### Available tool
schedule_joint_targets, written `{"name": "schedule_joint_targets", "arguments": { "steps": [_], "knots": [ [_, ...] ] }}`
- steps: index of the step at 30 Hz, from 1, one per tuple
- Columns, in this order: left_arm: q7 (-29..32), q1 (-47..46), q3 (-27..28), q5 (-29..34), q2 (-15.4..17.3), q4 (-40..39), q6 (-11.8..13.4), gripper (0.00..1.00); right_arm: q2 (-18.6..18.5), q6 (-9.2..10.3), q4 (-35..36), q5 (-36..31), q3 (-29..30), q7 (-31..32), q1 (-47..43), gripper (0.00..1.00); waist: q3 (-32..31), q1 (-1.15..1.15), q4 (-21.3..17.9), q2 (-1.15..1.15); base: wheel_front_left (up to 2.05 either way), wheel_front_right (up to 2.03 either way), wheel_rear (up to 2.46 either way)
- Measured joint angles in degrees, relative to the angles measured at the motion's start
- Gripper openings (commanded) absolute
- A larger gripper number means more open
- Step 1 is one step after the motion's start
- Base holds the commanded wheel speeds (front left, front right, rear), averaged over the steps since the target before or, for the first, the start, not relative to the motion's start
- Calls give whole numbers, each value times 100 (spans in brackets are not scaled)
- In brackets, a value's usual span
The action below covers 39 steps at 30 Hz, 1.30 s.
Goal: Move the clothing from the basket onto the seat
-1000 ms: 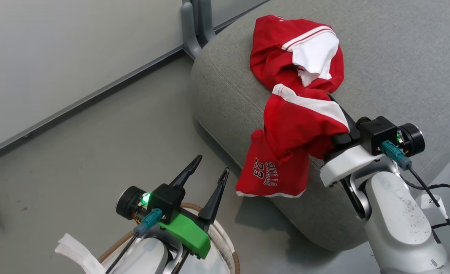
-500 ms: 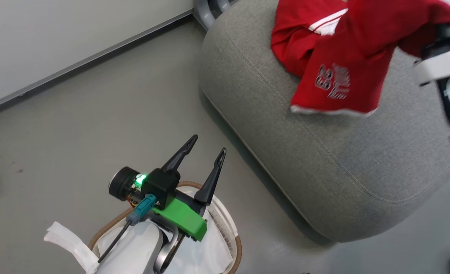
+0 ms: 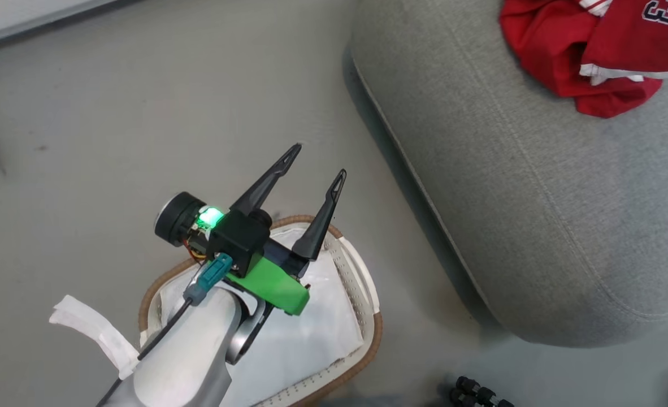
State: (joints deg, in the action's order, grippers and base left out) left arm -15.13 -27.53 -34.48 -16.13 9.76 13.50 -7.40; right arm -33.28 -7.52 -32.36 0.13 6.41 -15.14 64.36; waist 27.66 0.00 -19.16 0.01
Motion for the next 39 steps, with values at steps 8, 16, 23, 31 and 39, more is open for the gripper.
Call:
{"name": "schedule_joint_targets", "arguments": {
  "steps": [8, 16, 23, 31, 39],
  "knots": [
    [0, -141, 63, 210, 147, -125, 1, 100, 249, 0, -710, 171, 790, 0, 129, 0, 700, 1, 408, 0, 0, 0, 0],
    [0, -123, 96, 256, 153, -243, 2, 100, 733, -1, -1169, 56, 1212, 1, -514, 0, 1096, 1, 800, 0, 0, 0, 0],
    [0, -80, 112, 256, 167, -219, 18, 100, 1059, 0, -1073, -56, 1193, 1, -891, 100, 1065, 1, 722, 0, 0, 0, 0],
    [0, 57, 180, 201, 73, -124, 18, 100, 1440, 0, -648, -13, 932, 1, -1622, 100, 699, 0, 583, 0, 0, 0, 0],
    [1, 286, 537, 133, -165, 56, 43, 100, 1552, 0, -344, 94, 477, 1, -2259, 100, 145, 0, 523, 0, 0, 0, 0]
  ]
}}
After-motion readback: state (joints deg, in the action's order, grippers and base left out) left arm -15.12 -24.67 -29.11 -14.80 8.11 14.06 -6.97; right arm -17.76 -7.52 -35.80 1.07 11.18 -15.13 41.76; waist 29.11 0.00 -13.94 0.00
